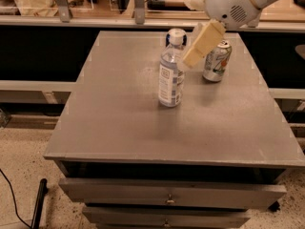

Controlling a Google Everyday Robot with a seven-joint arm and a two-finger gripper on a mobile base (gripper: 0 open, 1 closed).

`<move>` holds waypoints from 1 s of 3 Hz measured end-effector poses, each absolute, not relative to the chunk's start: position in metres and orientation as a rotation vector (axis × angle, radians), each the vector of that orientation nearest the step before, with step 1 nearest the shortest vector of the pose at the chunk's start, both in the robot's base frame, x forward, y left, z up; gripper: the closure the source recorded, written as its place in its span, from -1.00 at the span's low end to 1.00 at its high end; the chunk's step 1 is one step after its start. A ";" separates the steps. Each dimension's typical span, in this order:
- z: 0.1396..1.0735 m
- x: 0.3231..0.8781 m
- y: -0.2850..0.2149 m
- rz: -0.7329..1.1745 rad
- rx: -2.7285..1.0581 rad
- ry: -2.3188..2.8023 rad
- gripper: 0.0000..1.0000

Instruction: Pick blue plastic bottle

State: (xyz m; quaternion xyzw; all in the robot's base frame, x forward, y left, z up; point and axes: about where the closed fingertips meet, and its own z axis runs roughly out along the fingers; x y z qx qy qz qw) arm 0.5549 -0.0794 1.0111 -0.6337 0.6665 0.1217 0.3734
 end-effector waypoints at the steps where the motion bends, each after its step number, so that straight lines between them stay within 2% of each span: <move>1: 0.989 0.567 -0.061 0.448 -1.608 1.733 -1.00; 2: 0.959 0.563 -0.055 0.566 -1.635 1.797 -1.00; 3: 0.957 0.562 -0.053 0.571 -1.640 1.797 -0.68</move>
Offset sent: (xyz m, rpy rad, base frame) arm -0.0013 0.0261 -0.0865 0.0542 0.3520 0.0740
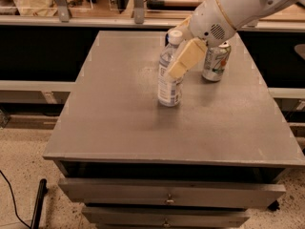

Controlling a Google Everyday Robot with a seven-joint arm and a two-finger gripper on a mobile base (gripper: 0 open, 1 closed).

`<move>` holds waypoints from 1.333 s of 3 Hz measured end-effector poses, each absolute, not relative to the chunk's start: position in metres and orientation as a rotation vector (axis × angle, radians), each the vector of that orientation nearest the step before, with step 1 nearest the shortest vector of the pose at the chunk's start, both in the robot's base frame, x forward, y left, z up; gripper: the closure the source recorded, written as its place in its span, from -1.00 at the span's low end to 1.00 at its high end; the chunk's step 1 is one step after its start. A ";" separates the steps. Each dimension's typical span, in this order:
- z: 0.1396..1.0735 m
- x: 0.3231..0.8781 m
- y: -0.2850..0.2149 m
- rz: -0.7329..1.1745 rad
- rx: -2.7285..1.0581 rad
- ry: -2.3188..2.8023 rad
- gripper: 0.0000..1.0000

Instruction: Pick blue plastic bottle

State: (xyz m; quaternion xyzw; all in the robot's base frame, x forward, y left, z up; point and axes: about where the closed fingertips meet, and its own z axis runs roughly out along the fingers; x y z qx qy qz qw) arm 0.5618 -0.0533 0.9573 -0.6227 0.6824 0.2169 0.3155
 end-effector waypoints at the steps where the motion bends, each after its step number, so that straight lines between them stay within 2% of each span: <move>1: 0.956 0.562 -0.051 0.575 -1.644 1.796 -0.24; 3: 0.985 0.554 -0.049 0.642 -1.581 1.678 0.71; 4: 1.038 0.531 -0.048 0.665 -1.570 1.483 1.00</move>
Offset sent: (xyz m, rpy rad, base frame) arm 0.0005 -0.0027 0.0101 0.0712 -0.0021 -0.0291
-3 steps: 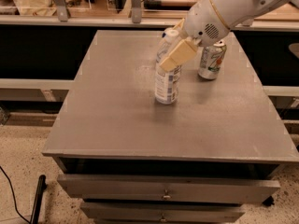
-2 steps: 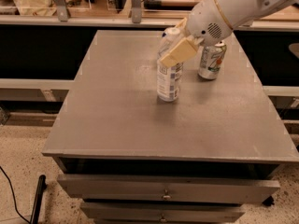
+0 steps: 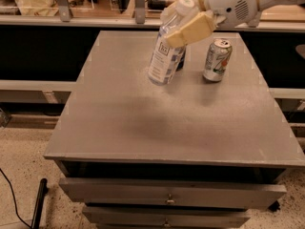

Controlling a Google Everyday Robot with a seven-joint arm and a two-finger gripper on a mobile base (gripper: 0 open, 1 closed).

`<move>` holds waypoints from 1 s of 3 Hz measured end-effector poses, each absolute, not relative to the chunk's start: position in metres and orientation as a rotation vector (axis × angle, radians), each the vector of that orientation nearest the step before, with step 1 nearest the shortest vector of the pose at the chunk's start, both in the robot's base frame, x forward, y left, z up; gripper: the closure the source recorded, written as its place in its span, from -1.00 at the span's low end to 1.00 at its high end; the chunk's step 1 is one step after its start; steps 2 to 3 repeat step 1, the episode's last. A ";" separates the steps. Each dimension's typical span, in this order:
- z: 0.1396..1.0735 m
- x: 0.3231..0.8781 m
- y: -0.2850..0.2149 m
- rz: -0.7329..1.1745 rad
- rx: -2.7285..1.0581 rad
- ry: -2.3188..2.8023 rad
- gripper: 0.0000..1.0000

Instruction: Pick blue plastic bottle

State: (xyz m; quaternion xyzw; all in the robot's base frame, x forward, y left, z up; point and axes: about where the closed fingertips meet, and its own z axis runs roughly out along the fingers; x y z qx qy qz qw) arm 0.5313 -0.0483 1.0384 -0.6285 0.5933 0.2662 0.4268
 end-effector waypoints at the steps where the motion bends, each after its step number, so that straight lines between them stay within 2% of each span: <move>1: 1.038 0.531 -0.048 0.665 -1.571 1.483 1.00; 3: 1.038 0.531 -0.048 0.665 -1.571 1.483 1.00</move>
Offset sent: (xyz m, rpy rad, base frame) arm 0.0000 0.0000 0.0000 0.0000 0.0000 0.0000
